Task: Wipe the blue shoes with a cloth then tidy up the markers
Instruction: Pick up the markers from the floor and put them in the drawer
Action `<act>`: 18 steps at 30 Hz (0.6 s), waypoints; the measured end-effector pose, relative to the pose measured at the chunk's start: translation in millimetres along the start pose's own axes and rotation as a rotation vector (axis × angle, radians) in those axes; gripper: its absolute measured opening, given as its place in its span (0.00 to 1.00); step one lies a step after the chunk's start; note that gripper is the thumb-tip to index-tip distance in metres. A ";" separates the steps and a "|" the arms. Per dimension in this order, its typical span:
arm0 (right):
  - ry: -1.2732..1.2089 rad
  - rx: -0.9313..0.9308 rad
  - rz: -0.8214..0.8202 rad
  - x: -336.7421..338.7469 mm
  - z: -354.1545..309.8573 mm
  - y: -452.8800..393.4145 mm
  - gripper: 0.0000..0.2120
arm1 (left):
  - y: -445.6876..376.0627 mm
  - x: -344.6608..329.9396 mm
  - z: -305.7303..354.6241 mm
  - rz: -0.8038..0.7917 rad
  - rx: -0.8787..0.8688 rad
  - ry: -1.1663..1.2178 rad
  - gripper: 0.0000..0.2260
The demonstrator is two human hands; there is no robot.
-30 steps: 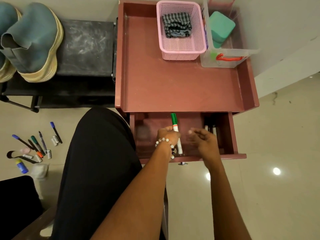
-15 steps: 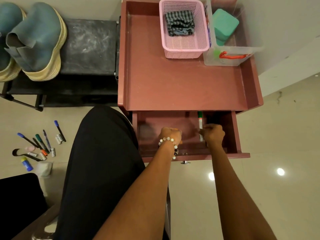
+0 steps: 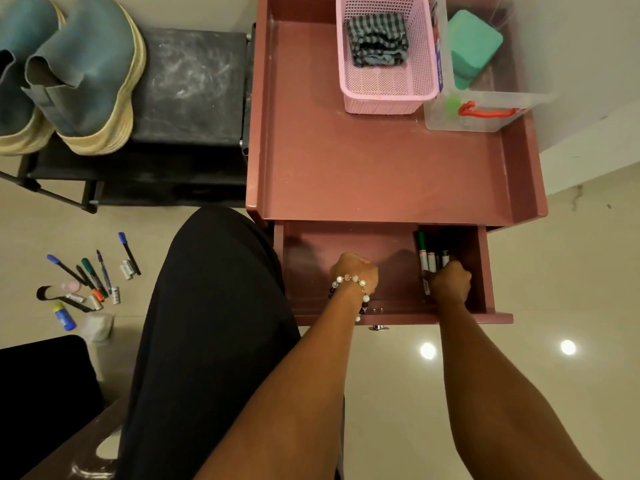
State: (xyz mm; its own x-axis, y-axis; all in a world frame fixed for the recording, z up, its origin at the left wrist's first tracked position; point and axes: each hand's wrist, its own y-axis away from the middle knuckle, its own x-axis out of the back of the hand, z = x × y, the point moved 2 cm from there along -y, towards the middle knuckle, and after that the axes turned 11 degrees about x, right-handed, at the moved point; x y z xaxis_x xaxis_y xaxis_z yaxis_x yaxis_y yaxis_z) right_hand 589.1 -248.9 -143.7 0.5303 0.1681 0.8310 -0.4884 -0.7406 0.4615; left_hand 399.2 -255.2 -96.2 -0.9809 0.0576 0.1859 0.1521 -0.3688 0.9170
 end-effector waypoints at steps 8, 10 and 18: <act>-0.463 -0.063 0.130 4.4 -24.0 37.4 0.13 | 12.1 13.3 7.1 0.006 -0.059 -0.051 0.10; -0.668 0.008 0.144 8.2 -38.2 67.3 0.09 | 24.1 20.7 9.6 0.013 -0.073 -0.015 0.09; -1.048 0.210 0.059 29.1 -153.4 168.3 0.09 | 116.1 132.3 36.9 -0.120 -0.353 0.486 0.05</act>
State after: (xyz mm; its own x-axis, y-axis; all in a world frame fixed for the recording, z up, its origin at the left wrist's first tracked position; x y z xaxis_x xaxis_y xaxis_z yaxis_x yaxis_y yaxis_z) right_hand 416.0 -268.8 5.9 0.8894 -0.4404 0.1228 -0.4567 -0.8434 0.2831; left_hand 291.5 -256.2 47.8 -0.9444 -0.2813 -0.1702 0.0693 -0.6762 0.7335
